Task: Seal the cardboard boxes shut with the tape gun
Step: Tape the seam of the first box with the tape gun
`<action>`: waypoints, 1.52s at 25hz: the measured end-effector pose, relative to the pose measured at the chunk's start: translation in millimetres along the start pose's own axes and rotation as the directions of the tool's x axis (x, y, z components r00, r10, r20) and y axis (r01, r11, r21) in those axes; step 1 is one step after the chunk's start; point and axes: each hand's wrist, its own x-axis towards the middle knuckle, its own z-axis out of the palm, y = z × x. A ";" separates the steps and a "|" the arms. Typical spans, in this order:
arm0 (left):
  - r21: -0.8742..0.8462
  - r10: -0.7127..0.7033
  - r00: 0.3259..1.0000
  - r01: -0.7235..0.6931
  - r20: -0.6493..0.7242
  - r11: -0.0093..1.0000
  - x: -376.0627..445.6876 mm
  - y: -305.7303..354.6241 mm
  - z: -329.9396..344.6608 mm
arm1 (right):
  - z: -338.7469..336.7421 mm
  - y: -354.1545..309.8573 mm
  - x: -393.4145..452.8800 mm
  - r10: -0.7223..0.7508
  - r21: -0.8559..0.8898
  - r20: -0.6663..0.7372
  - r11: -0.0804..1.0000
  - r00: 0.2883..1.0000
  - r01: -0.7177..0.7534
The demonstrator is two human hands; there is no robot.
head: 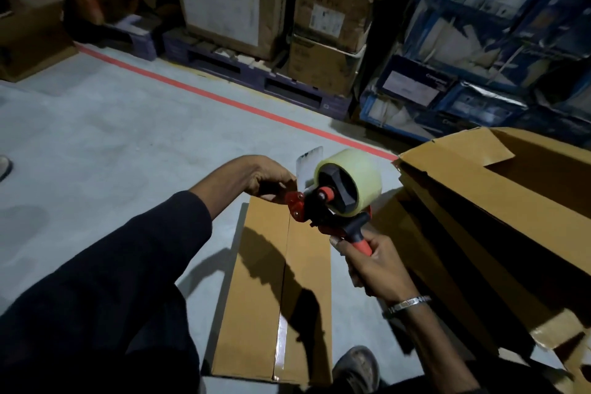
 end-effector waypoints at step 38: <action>0.215 0.464 0.885 -0.463 0.046 0.860 347.7 -44.6 -108.4 | 156.0 140.9 200.4 0.221 0.029 -0.514 0.970 0.829 -0.241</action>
